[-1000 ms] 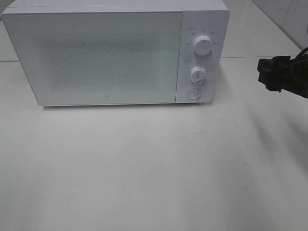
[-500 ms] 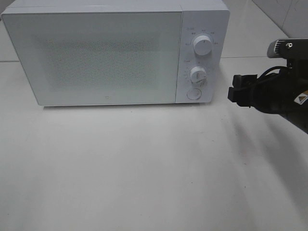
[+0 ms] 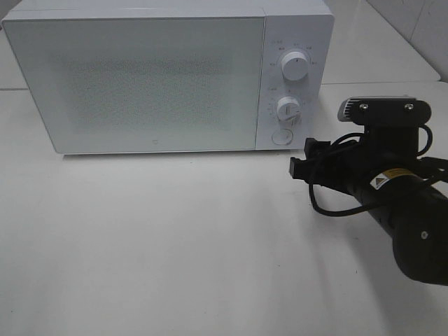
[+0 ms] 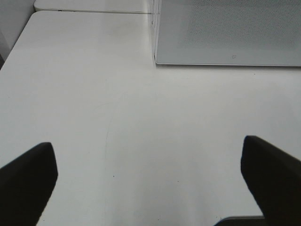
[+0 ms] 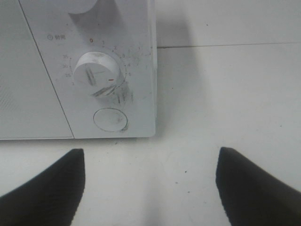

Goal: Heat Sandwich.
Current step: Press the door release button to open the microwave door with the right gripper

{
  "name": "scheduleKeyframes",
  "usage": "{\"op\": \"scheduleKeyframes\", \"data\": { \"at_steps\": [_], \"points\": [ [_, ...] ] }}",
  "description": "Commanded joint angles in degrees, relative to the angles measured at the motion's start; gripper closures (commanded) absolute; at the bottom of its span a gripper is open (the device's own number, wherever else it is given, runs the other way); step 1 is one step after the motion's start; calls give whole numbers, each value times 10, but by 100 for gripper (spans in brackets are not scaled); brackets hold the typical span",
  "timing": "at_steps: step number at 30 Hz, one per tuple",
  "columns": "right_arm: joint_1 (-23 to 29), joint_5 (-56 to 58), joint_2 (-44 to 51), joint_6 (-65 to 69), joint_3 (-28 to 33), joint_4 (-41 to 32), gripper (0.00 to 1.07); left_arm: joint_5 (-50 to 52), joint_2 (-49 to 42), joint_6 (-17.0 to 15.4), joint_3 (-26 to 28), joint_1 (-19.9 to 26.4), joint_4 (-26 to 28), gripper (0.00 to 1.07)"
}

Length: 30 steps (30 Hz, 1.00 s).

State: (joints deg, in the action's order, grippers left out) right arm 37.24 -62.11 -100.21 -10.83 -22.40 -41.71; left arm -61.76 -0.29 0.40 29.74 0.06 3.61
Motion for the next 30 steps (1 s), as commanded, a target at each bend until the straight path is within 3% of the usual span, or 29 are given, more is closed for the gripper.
{"op": "scheduleKeyframes", "data": {
  "at_steps": [1,7,16,25,30],
  "points": [
    [18,-11,-9,-24,-14,-19,33,2,-3,-4,-2,1,1,8],
    [53,-6,-26,-61,-36,-51,33,2,-3,-4,-2,1,1,8],
    [58,5,-26,-35,-37,-50,33,2,-3,-4,-2,1,1,9],
    [58,2,-26,125,-37,-50,35,2,-3,-4,-2,1,1,9],
    [58,3,-26,355,-37,-50,40,2,-3,-4,-2,1,1,9]
  ]
}}
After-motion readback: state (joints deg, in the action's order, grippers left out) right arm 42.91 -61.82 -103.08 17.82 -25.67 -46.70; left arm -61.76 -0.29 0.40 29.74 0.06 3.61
